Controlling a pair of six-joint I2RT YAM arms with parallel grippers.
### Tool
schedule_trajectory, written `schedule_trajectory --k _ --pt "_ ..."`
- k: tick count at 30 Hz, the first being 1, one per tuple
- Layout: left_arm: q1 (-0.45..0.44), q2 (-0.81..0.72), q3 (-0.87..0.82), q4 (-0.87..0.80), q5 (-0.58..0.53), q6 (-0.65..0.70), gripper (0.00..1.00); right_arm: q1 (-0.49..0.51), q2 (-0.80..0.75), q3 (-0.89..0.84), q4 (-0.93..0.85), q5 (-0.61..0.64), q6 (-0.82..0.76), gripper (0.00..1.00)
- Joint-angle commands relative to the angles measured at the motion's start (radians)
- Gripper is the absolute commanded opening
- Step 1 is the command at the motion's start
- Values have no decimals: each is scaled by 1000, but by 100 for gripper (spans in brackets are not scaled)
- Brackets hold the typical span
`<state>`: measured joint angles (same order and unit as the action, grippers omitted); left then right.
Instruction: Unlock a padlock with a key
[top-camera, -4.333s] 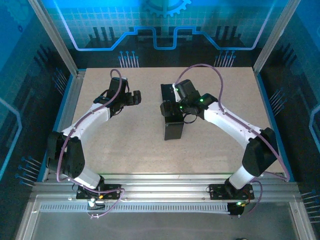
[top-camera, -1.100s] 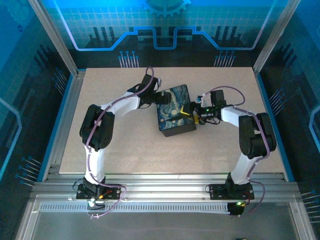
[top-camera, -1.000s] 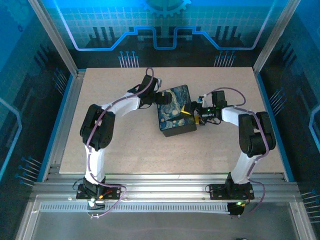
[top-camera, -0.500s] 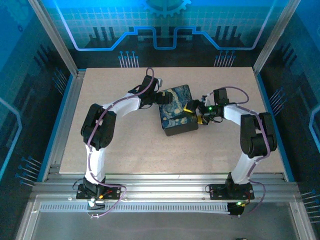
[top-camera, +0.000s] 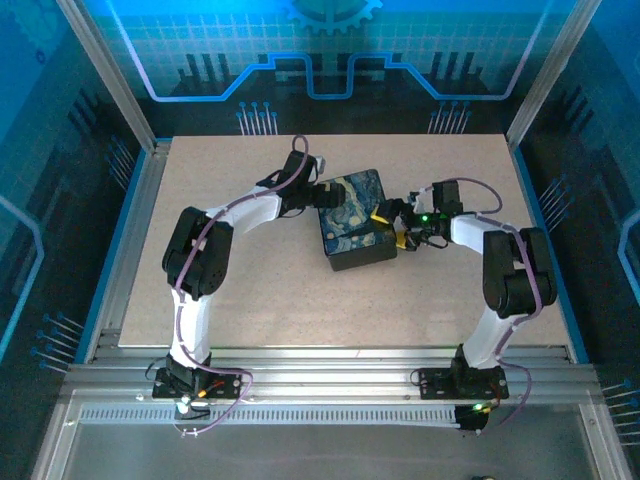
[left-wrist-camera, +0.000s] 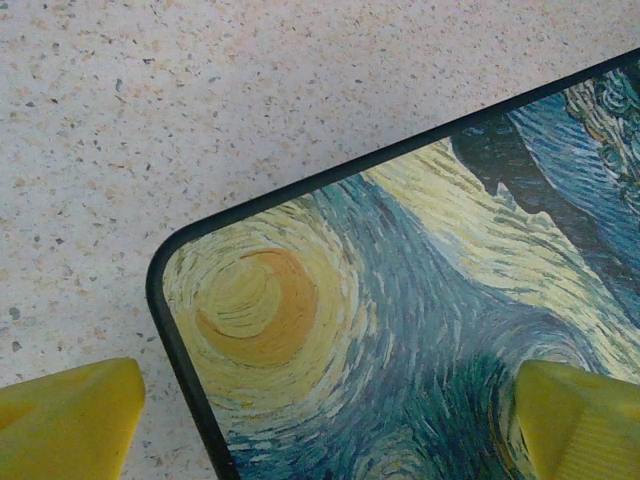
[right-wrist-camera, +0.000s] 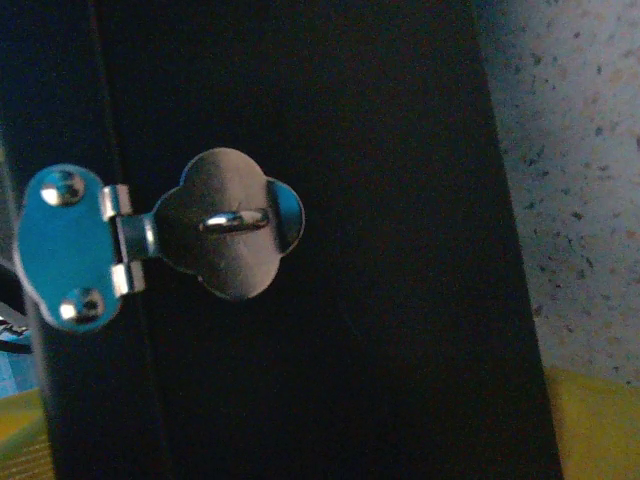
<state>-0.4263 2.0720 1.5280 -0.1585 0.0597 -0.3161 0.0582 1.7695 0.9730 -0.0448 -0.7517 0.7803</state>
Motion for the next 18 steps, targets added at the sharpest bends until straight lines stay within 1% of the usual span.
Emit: schedule_trajectory --k 1,4,12,15,18 --pt "18 76 -46 -171 -50 25 95 -34 -74 29 -52 -24 -65 100" --pt "22 76 -53 -165 -50 25 94 -52 -80 23 -79 -6 -88 100" --pt "27 70 -56 -161 -49 25 94 -60 -85 -30 -44 33 -57 100" --pt "35 50 -55 -162 -38 25 94 -58 -90 -19 -82 49 -96 100" --pt "51 -5 -61 -151 8 25 95 -43 -103 21 -185 105 -185 100"
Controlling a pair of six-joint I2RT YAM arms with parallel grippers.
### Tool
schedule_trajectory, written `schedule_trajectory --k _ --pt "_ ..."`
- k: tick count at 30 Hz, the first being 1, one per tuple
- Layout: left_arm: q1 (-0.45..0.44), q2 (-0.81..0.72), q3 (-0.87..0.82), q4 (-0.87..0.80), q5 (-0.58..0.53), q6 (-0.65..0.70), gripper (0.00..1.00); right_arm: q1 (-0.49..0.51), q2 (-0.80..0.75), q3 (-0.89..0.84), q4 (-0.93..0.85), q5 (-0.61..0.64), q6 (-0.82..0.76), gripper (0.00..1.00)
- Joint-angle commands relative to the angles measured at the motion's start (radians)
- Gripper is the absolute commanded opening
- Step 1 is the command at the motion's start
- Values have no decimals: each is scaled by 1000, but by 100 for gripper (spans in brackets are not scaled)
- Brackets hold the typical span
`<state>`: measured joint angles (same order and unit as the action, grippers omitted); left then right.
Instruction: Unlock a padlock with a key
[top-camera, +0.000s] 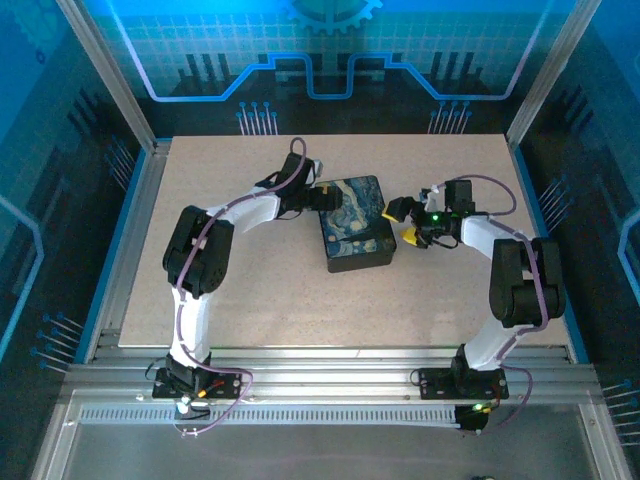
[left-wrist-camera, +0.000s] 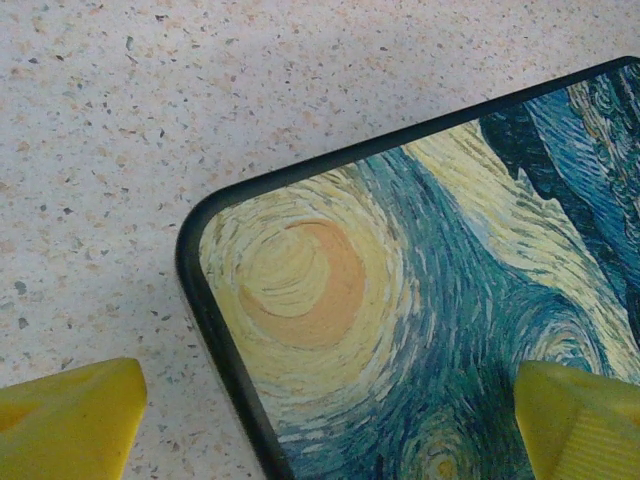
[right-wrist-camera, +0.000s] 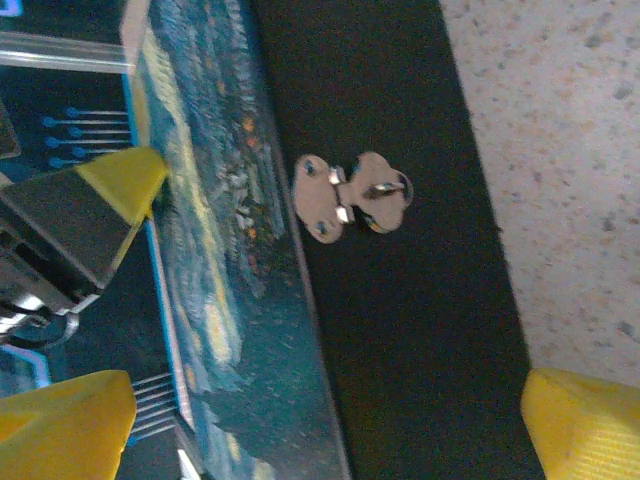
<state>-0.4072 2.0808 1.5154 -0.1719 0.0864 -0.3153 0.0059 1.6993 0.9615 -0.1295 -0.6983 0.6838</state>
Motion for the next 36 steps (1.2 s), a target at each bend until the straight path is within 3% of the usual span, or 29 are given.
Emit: schedule_trajectory --k 1,6,11,14,17,20,23,26,28,32,36 --pt "37 -42 -54 -128 -1 26 96 16 -46 50 -142 91 -125 100" --pt "50 -172 -92 -97 -22 65 99 1 -129 59 -167 217 -175 100" --pt "88 -272 -219 -6 -204 72 99 2 -287 23 -185 571 -253 100" --pt "118 -365 -384 122 -314 78 99 2 -394 -112 -47 785 -285 100" --pt "124 -484 -618 360 -514 134 99 16 -485 -296 196 943 -356 100" --pt "169 -618 -818 614 -477 236 99 27 -516 -416 352 1052 -441 100" --pt "204 -682 -857 598 -502 329 99 21 -476 -445 372 1079 -497 100" --pt "261 -678 -925 669 -488 372 99 19 -418 -510 538 1057 -529 100" --pt "306 -644 -951 693 -440 338 99 20 -404 -519 593 1036 -528 100" --pt "311 -634 -1014 766 -421 318 99 17 -347 -541 748 994 -536 100" --pt "334 -567 -1066 954 -389 328 99 35 -291 -546 820 958 -579 100"
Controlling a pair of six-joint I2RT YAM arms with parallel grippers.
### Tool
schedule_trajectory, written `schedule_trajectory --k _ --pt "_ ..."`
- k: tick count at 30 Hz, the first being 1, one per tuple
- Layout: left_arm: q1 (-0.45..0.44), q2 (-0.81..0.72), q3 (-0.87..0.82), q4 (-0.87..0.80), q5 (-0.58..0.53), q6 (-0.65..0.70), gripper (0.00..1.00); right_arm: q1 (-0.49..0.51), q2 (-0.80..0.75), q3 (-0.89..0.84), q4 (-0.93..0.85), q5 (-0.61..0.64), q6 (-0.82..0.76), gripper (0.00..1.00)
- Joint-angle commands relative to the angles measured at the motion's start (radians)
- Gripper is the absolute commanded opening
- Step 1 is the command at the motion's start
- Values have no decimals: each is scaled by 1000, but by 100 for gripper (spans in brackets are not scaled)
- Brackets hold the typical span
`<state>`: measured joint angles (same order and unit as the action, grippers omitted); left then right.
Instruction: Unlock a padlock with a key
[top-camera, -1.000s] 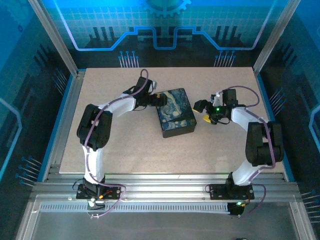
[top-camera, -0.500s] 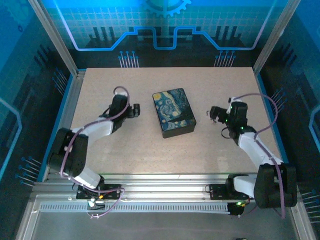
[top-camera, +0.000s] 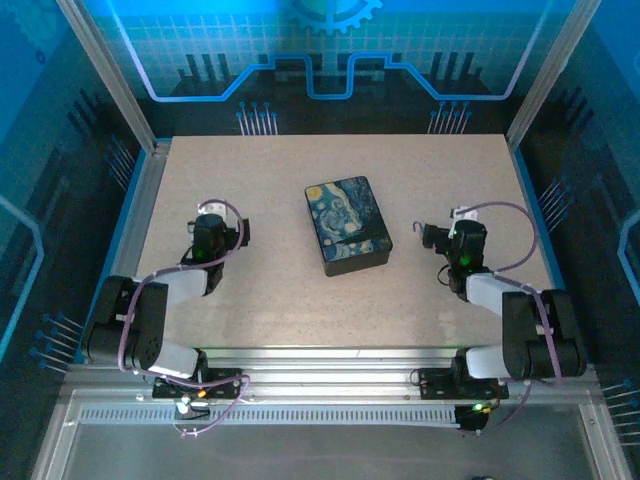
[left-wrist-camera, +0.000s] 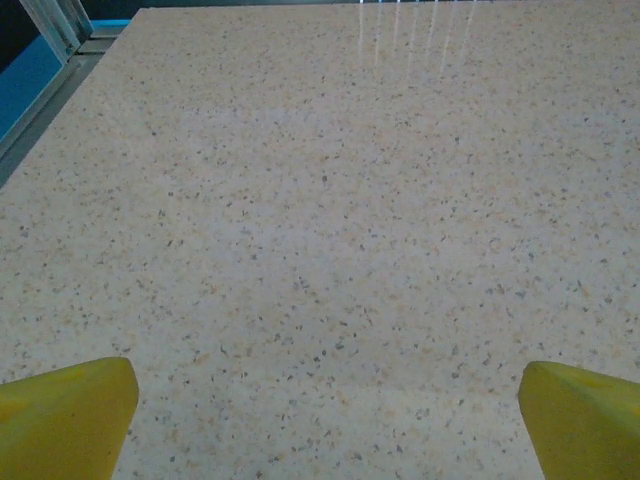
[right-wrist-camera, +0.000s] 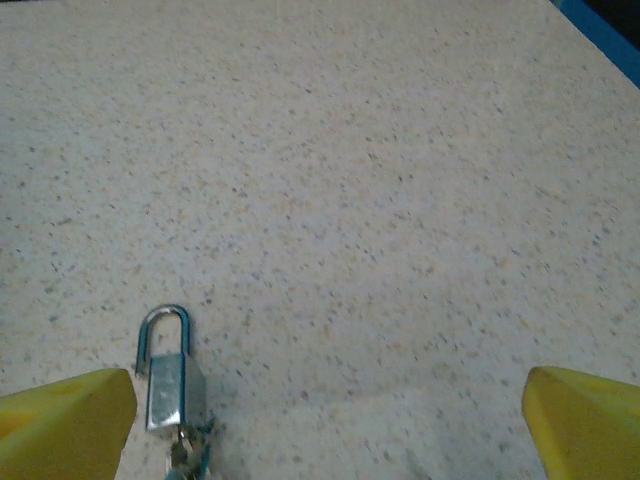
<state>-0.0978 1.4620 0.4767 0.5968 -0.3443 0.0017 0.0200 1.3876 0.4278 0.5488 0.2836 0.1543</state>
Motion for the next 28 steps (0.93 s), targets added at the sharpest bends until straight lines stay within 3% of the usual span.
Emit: schedule_trajectory --k 1,4,6,28 --pt "33 45 -27 170 62 1 99 26 33 -19 172 -39 -66 100" --pt "69 44 -48 194 169 -11 99 41 123 -38 295 -117 -125 100" --pt "76 94 -97 338 199 -2 99 51 109 -12 220 -138 -139 100" --pt "75 87 -93 323 200 -2 99 68 117 -14 243 -84 -140 100"
